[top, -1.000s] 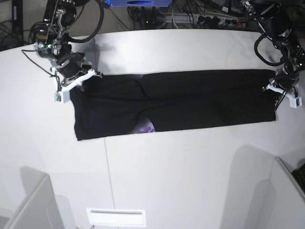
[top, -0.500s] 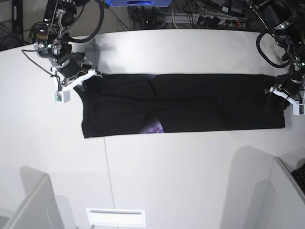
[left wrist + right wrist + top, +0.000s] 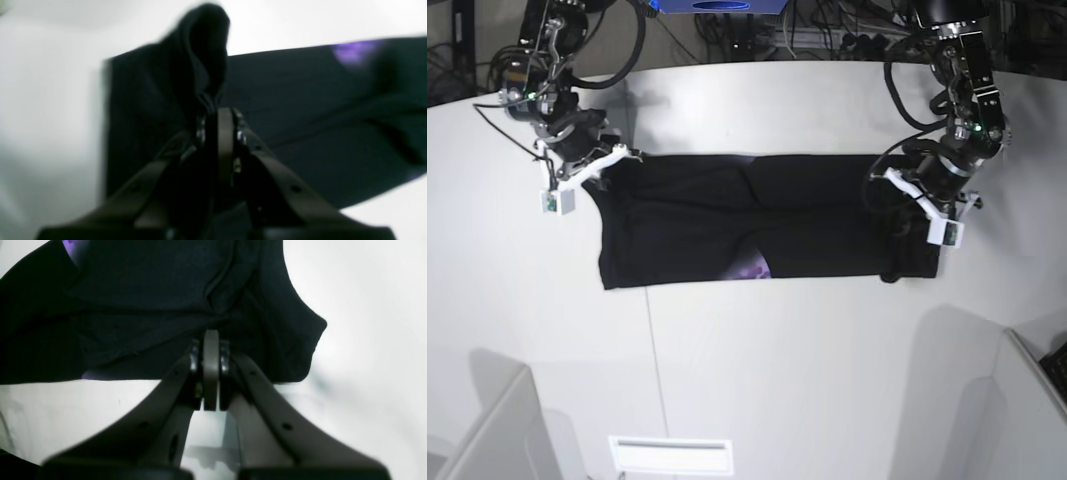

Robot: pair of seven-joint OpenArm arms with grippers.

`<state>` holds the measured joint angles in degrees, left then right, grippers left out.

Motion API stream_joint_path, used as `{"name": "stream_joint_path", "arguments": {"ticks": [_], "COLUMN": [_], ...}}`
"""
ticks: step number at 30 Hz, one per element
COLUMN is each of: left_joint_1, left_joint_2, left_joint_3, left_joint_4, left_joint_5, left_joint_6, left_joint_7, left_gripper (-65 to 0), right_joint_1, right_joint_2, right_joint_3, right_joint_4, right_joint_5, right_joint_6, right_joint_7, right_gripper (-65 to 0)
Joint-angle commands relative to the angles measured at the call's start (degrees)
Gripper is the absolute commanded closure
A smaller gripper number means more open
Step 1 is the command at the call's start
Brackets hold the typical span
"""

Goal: Fold the T-shirt properly
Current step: 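Move the left gripper along the strip toward the right gripper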

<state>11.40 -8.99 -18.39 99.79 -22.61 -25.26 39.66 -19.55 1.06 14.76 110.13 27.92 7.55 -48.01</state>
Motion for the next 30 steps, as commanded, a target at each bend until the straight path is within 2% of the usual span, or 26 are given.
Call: {"name": "stream_joint_path", "arguments": {"ticks": [1,7,11,17,21,30], "left_joint_1": [-0.45,-0.98,-2.21,-3.53,-4.50,-6.78], "left_joint_2": [-0.72,2.18,2.88,2.97,3.06,7.19], "left_joint_3": [0.77,3.67,7.98,12.46,15.45,16.24], "left_joint_4": [1.09,1.18,0.83,0.83,-0.75,-5.77], "left_joint_5": [-0.38,-0.20,-0.20,-0.55,-0.55,-0.20], "left_joint_6": [0.86,3.15,3.50,7.98,8.07,8.07], "left_joint_7": [-1.55,-1.55,-1.46,-1.46,-1.46,-1.46], "left_gripper": [0.0,0.0,0.0,0.0,0.0,0.0], "right_joint_1": [0.43,0.43,0.43,0.52,0.61,0.78], "right_joint_2": [0.30,0.30,0.30,0.30,0.30,0.39], "right_joint_3": [0.14,0.40,0.40,0.40,0.40,0.40], "right_joint_4": [0.86,0.86,0.86,0.86,0.86,0.86], "right_joint_5": [0.52,0.52,0.52,0.52,0.52,0.52], "right_joint_6": [0.23,0.23,0.23,0.23,0.23,0.23], "right_joint_7": [1.02,1.02,1.02,1.02,1.02,1.02], "right_gripper": [0.0,0.0,0.0,0.0,0.0,0.0]}}
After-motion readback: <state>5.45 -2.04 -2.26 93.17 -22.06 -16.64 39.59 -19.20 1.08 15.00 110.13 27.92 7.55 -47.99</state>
